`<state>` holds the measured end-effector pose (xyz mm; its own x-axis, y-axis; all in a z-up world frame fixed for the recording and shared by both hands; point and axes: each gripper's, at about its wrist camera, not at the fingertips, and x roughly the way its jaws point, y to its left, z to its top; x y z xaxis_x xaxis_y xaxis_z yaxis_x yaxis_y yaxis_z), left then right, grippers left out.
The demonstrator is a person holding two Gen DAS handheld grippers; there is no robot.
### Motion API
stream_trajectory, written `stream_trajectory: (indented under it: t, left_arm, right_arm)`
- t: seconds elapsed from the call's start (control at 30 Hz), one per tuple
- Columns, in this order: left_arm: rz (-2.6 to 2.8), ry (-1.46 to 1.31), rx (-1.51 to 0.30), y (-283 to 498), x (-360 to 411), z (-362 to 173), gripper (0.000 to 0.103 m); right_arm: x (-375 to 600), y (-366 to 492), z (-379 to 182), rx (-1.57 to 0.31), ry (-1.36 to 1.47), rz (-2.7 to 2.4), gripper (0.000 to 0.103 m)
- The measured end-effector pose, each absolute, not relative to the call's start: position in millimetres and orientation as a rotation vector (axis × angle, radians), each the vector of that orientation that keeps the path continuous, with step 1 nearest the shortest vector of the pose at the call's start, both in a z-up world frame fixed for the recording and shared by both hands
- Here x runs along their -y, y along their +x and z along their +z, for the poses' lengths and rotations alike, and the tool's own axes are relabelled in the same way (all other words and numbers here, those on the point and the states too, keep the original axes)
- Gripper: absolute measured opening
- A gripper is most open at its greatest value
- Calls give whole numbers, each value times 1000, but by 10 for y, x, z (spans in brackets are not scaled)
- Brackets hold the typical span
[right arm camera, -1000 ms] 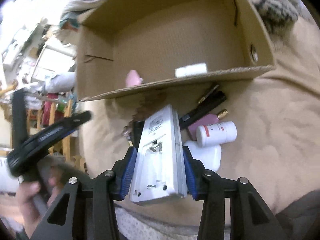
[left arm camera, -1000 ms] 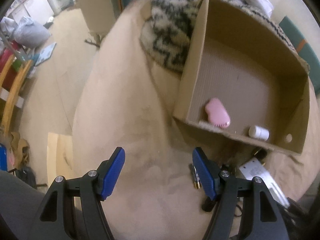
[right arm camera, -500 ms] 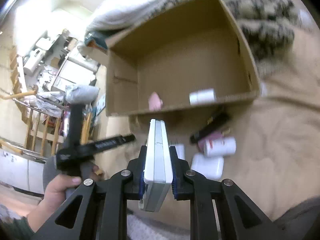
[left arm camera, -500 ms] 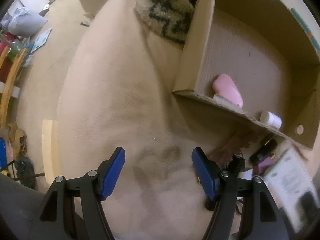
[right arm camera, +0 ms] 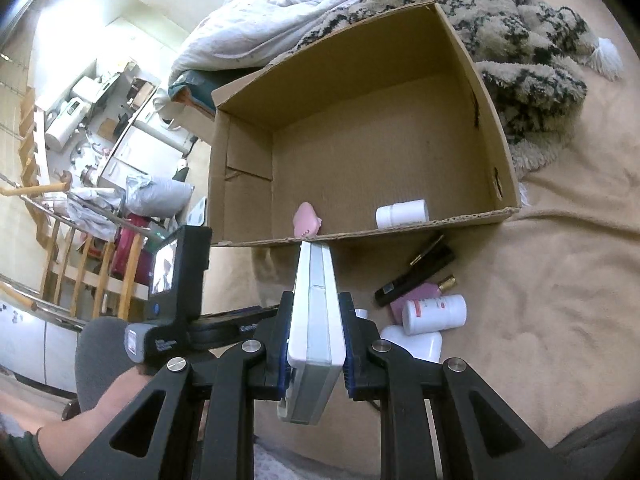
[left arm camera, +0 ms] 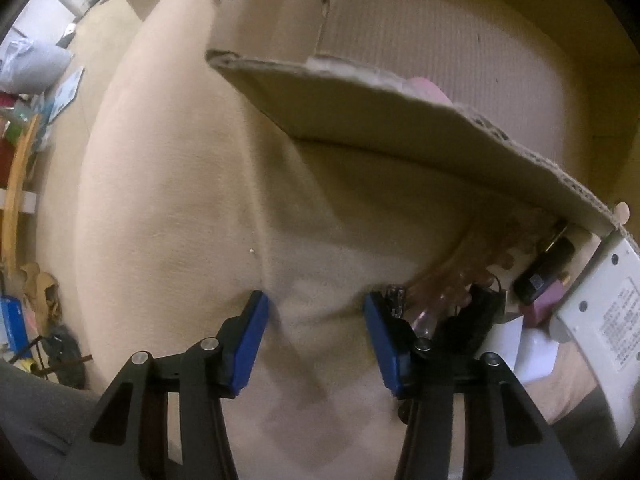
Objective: Organize rigid objects
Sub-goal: 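Grasp the AA battery with the left tool while right tool holds the remote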
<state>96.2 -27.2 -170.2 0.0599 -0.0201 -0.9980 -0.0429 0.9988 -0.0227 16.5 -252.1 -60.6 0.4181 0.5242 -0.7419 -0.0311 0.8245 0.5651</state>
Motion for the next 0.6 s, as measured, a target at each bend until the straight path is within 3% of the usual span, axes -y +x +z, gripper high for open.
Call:
stream_trajectory:
  t: [0.27, 0.6]
  left_arm:
    - [-33, -213, -1496, 841, 143, -1574, 46]
    - [-46, -140, -1517, 896, 310, -1673, 46]
  right_arm:
    - [2563, 120, -605, -1087, 531, 354, 21]
    - [2548, 155, -658, -1107, 525, 339, 21]
